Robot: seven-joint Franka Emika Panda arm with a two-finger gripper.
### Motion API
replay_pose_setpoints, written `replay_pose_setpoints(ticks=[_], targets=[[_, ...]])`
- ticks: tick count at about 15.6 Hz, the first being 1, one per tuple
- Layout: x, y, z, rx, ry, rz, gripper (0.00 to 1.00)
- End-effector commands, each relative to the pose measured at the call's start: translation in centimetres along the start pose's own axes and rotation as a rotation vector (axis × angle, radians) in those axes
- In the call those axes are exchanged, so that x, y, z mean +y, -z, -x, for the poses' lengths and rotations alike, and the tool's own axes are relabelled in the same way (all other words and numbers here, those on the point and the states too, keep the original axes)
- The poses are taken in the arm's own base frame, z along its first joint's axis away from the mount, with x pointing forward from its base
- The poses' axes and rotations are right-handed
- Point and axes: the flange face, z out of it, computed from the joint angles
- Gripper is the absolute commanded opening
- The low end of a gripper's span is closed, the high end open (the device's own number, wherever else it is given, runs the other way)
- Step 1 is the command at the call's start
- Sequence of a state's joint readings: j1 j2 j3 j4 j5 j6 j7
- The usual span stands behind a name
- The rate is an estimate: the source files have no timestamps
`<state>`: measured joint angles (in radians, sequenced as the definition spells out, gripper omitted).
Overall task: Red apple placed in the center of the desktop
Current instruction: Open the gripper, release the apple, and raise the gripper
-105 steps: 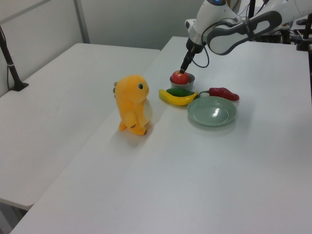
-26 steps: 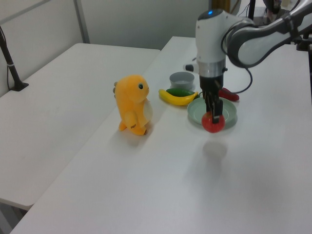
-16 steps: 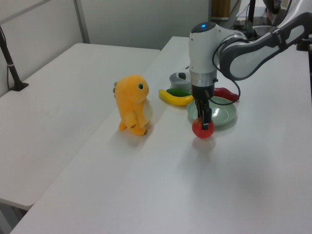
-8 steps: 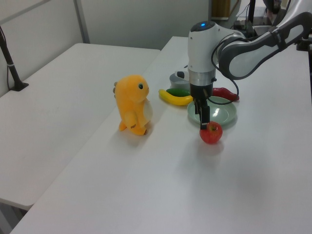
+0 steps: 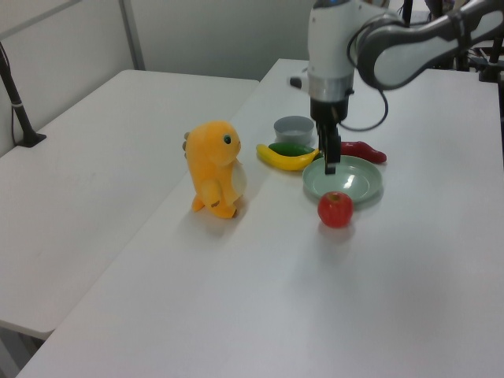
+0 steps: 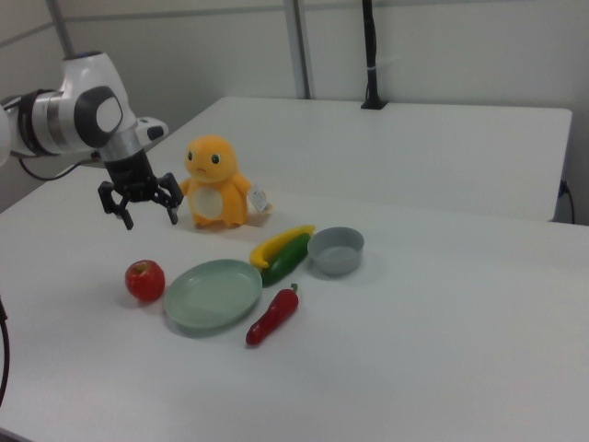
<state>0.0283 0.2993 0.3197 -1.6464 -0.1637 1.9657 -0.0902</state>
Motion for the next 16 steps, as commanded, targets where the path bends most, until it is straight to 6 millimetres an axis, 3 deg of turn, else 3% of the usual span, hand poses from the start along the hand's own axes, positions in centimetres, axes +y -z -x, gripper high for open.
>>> replay_pose_setpoints(ticks=[1,3,7,10,13,16], targets=[[2.4,3.2,1.7,0.02,-0.158,-0.017,1.0],[3.7,3.8,2.0,0.035,-0.236,-0.009,1.0],[8.4,6.9,4.2,0.08,-0.429,0.031,1.0],[11.6,8.1,5.8,0.098,-0.528,0.042,1.0],[14.6,10.3,8.9,0.13,-0.611,-0.011,1.0],[15.0,11.6,11.9,0.132,-0.546,-0.002,1.0]])
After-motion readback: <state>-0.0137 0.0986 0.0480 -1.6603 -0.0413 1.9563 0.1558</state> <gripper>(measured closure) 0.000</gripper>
